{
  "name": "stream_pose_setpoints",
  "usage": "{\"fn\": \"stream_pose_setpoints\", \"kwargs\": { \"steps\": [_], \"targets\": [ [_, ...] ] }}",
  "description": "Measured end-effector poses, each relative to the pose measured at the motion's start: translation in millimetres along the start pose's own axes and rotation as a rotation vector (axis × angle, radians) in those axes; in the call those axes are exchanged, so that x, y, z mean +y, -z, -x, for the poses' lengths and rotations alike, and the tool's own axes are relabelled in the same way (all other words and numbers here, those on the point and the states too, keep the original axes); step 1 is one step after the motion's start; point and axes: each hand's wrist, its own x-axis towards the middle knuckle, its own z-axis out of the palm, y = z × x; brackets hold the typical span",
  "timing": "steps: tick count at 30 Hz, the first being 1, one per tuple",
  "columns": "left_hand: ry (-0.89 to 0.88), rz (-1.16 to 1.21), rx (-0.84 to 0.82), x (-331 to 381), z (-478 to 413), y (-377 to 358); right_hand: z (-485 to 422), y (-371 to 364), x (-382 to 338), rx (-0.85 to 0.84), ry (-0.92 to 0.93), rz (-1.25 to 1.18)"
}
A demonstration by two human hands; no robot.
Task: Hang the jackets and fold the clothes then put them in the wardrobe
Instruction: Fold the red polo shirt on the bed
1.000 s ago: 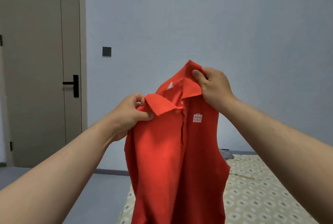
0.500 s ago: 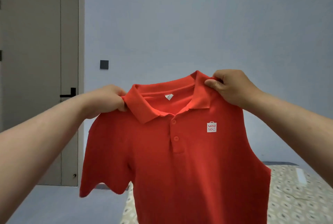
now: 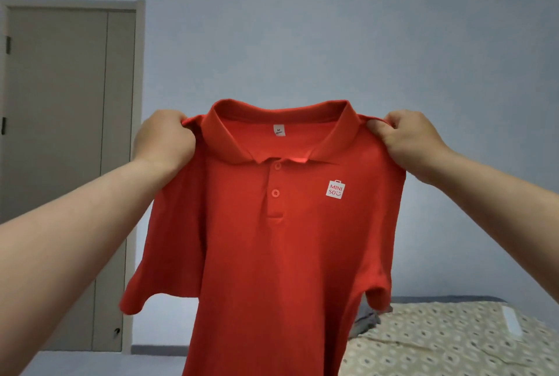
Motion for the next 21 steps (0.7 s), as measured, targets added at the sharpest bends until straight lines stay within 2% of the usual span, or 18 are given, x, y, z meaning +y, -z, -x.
{"fn": "stream_pose_setpoints", "kwargs": {
  "steps": [3, 6, 8, 10, 14, 17, 18, 21],
  "targets": [
    [-0.003, 0.013, 0.081, 4.5, -7.9, 9.7, -4.7, 17.6, -9.7, 0.061, 0.043, 0.024],
    [-0.246, -0.102, 0.205, 10.6, -17.3, 32.2, -9.5, 47.8, -20.7, 0.158, 0.176, 0.119],
    [-0.393, -0.131, 0.304, 14.0, -31.1, 51.5, -15.9, 69.1, -29.2, 0.162, 0.234, 0.129],
    [-0.441, -0.123, 0.310, 20.6, -45.7, 65.2, -24.0, 84.4, -36.7, 0.123, 0.245, 0.181],
    [-0.417, -0.125, 0.120, 37.2, -46.7, 54.6, -33.1, 81.8, -36.0, 0.057, 0.256, 0.404],
    [-0.333, -0.073, -0.016, 37.2, -39.0, 35.1, -30.1, 73.5, -22.4, 0.013, 0.231, 0.475],
    [-0.299, -0.015, -0.099, 33.1, -37.2, 30.3, -28.6, 71.8, -16.9, -0.007, 0.207, 0.490],
    [-0.201, 0.175, -0.483, 14.7, -35.6, 17.8, -21.8, 70.3, -4.9, -0.131, 0.063, 0.529]
  ]
}}
